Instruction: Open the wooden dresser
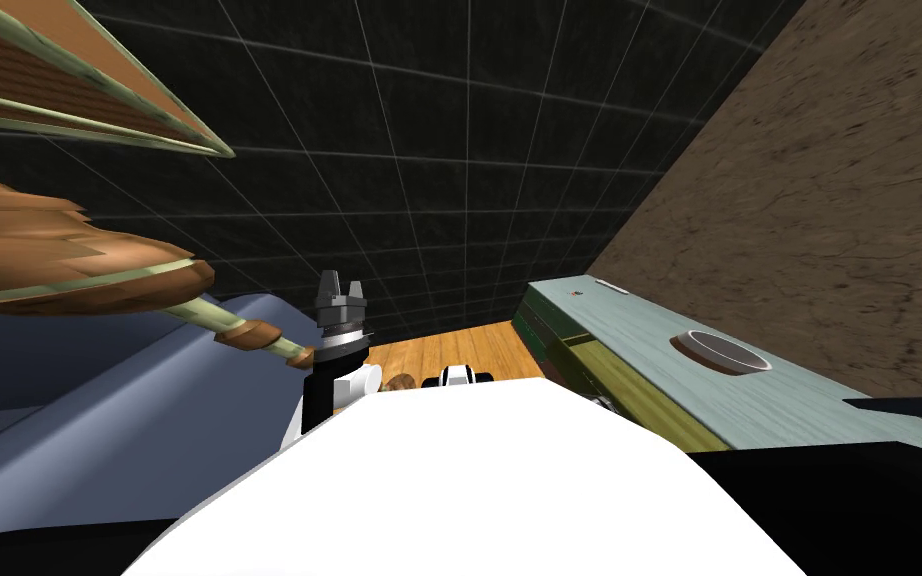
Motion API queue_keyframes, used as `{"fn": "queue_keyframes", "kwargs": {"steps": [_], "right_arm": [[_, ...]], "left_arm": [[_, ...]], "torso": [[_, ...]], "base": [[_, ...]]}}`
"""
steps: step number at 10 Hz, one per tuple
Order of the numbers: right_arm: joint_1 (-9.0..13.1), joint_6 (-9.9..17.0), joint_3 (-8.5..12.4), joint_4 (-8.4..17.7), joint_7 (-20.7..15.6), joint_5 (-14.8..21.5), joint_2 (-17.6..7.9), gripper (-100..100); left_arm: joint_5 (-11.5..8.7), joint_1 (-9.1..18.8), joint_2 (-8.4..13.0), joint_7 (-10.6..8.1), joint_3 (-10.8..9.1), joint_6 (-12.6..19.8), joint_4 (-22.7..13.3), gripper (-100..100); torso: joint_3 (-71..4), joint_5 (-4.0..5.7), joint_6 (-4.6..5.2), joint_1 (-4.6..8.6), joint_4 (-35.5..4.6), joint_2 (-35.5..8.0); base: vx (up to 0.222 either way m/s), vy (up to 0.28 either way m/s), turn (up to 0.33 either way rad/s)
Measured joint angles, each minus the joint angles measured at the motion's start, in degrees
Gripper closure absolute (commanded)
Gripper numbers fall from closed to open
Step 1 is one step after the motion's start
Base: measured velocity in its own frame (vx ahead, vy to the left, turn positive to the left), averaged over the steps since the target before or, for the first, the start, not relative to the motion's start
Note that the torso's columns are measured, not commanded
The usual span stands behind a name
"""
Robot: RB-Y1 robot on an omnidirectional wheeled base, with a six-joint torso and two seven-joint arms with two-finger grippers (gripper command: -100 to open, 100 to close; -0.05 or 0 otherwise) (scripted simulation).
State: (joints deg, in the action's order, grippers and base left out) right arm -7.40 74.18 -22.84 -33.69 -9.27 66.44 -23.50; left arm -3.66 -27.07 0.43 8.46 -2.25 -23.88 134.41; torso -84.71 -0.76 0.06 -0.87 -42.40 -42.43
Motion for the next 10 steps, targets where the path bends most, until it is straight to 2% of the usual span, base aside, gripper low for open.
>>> {"fn": "queue_keyframes", "kwargs": {"steps": [1,2,3,4,6,7,8,9,10], "right_arm": [[-0.07,0.14,-0.04,-0.08,0.00,0.12,-0.07,100],[-0.58,0.52,0.04,-1.52,-0.72,0.05,-0.20,100],[-0.25,0.82,-0.01,-1.34,-0.94,0.20,-0.10,-100],[1.38,-0.40,0.19,0.94,-0.61,-0.23,-0.58,-100],[0.14,-2.02,0.93,-2.21,-2.39,-1.40,-2.75,-100],[0.34,-3.04,1.25,-2.13,-2.81,-1.90,-3.78,-100],[1.22,-4.46,1.44,-0.45,-2.33,-2.23,-4.59,-100],[0.94,-5.58,1.98,-1.70,-3.12,-3.05,-5.99,-100],[1.91,-6.98,2.22,-0.50,-3.36,-3.51,-6.81,-100]], "left_arm": [[0.00,0.00,-0.01,0.00,0.01,0.00,0.00,0],[0.00,0.00,-0.01,0.00,0.01,0.00,0.00,0],[0.00,0.01,-0.01,0.00,0.01,0.00,0.00,0],[0.00,0.01,-0.01,0.00,0.01,0.00,0.01,0],[0.00,0.00,0.01,0.00,-0.01,0.00,0.00,0],[0.00,0.00,0.01,0.00,-0.01,0.00,0.00,0],[0.00,0.00,0.01,0.00,-0.01,0.00,0.00,0],[0.00,0.01,0.01,0.00,0.00,0.00,0.00,0],[0.00,0.00,0.01,0.00,0.00,0.00,0.00,0]], "torso": [[0.05,0.05,0.00,-0.11,0.01,-0.03],[0.05,-0.06,-0.02,-0.06,-0.04,-0.09],[0.06,-0.13,0.01,-0.09,-0.06,-0.17],[0.11,0.26,-0.03,0.37,0.02,-0.02],[0.09,0.73,-0.03,1.17,0.11,0.18],[0.11,0.75,-0.04,1.04,0.12,0.17],[0.14,0.74,-0.05,0.87,0.12,0.14],[0.16,0.72,-0.05,0.78,0.11,0.11],[0.14,0.67,-0.08,0.73,0.10,0.13]], "base": [[-0.024,0.189,-0.027],[-0.054,0.202,-0.017],[-0.047,0.143,0.010],[-0.024,0.064,0.019],[-0.026,0.048,0.012],[-0.034,0.061,0.010],[-0.039,0.074,0.013],[-0.036,0.085,0.010],[-0.028,0.090,0.008]]}}
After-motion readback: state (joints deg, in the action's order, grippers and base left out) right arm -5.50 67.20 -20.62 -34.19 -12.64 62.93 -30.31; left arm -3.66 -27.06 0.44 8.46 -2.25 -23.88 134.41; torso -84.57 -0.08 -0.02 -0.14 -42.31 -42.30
